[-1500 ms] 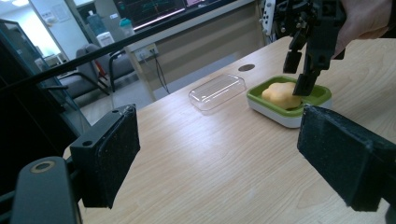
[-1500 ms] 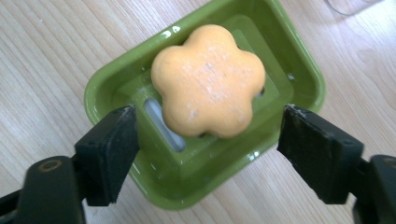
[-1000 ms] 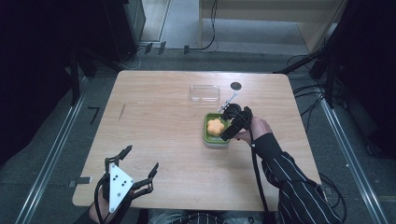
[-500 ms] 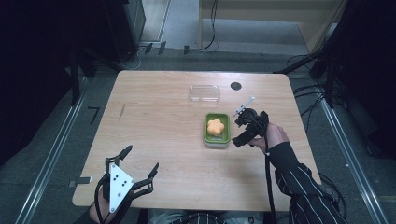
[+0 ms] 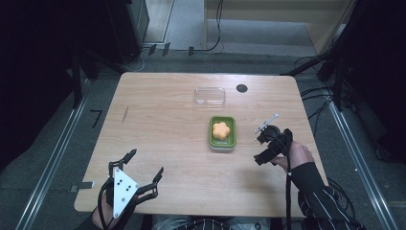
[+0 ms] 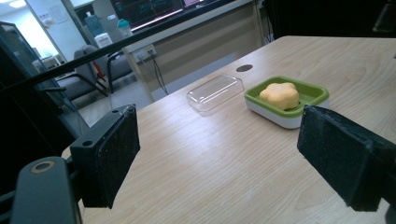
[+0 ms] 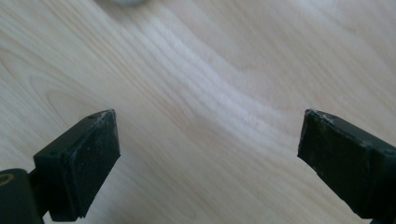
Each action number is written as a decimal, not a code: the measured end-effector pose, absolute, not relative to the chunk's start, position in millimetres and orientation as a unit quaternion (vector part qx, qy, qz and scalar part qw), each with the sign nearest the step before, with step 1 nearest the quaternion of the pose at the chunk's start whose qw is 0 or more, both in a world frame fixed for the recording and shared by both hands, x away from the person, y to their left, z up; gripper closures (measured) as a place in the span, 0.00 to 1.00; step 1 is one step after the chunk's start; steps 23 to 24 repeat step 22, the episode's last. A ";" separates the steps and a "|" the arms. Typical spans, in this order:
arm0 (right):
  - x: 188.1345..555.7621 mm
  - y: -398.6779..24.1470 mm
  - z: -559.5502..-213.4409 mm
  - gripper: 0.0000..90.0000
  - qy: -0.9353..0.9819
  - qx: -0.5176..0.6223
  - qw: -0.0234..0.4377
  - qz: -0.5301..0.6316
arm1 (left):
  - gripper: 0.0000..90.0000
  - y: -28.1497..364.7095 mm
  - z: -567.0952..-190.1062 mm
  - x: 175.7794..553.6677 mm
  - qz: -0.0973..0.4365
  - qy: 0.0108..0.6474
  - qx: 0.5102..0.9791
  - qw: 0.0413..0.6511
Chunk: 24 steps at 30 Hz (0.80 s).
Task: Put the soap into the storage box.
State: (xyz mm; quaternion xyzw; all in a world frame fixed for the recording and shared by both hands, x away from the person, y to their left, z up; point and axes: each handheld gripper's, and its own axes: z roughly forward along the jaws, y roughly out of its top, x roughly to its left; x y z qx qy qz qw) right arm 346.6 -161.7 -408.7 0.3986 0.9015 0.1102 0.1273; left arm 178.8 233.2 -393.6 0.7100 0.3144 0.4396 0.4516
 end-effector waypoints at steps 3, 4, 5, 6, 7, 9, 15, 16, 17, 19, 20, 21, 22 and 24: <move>339.5 -170.8 -415.9 0.07 0.899 0.407 0.125 0.101 | 0.15 232.9 -393.6 179.1 0.439 0.313 0.711 0.452; 337.1 -173.6 -418.4 0.07 0.899 0.410 0.121 0.097 | 0.15 232.9 -393.6 179.2 0.439 0.313 0.711 0.452; 334.5 -176.2 -421.2 0.07 0.898 0.414 0.118 0.093 | 0.15 232.9 -393.6 179.2 0.439 0.313 0.711 0.452; 332.5 -179.2 -424.0 0.07 0.898 0.414 0.117 0.091 | 0.15 232.8 -393.7 179.2 0.439 0.314 0.710 0.452; 332.5 -179.2 -424.0 0.07 0.898 0.414 0.117 0.091 | 0.15 232.8 -393.7 179.2 0.439 0.314 0.710 0.452; 325.0 -186.3 -433.9 0.07 0.899 0.417 0.108 0.078 | 0.15 232.8 -393.5 179.4 0.439 0.313 0.711 0.452; 314.1 -195.9 -450.3 0.07 0.900 0.423 0.091 0.062 | 0.15 232.9 -393.4 179.2 0.439 0.313 0.711 0.452; 312.9 -197.2 -451.4 0.07 0.899 0.423 0.091 0.062 | 0.15 232.9 -393.3 179.2 0.439 0.313 0.711 0.452; 312.1 -198.3 -452.3 0.07 0.898 0.425 0.091 0.063 | 0.15 232.9 -393.4 179.3 0.439 0.312 0.711 0.452; 310.9 -199.6 -453.1 0.07 0.897 0.426 0.091 0.067 | 0.15 232.8 -393.4 179.5 0.439 0.313 0.711 0.452; 310.7 -199.6 -453.5 0.07 0.898 0.424 0.092 0.069 | 0.15 232.7 -393.3 179.6 0.439 0.313 0.711 0.451; 310.2 -198.7 -454.1 0.07 0.899 0.422 0.092 0.073 | 0.15 232.4 -393.4 179.9 0.439 0.313 0.711 0.452; 310.0 -198.1 -454.1 0.07 0.901 0.418 0.092 0.073 | 0.15 232.0 -393.5 180.0 0.438 0.313 0.711 0.452; 310.0 -198.1 -454.1 0.07 0.901 0.418 0.092 0.073 | 0.15 232.0 -393.5 180.0 0.438 0.313 0.711 0.452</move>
